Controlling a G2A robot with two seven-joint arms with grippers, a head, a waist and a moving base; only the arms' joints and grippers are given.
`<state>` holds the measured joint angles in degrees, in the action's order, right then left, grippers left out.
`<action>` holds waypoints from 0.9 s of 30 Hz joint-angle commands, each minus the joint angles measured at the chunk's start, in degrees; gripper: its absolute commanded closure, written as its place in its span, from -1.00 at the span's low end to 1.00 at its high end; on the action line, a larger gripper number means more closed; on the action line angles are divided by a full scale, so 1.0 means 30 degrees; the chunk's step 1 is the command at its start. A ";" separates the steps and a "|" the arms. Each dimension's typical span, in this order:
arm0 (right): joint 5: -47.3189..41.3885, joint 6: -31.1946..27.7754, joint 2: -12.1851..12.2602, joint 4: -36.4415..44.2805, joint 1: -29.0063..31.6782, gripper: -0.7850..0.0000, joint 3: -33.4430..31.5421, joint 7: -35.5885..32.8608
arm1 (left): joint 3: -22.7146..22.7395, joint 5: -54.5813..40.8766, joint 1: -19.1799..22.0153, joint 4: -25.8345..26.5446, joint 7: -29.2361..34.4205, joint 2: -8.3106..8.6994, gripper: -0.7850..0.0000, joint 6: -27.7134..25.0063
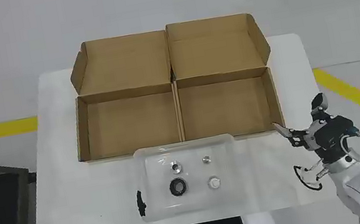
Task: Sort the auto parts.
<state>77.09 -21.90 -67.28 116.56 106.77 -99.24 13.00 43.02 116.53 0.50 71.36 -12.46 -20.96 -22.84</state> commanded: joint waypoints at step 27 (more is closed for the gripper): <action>0.0188 -0.0844 0.0048 0.0122 -0.0302 -1.00 0.0398 -0.0788 | 0.0000 0.0001 0.0000 0.0000 0.0000 0.0000 -1.00 0.0000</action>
<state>77.39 -23.08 -67.21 116.82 106.37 -98.50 11.91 43.02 116.53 0.50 71.36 -12.46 -20.96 -22.84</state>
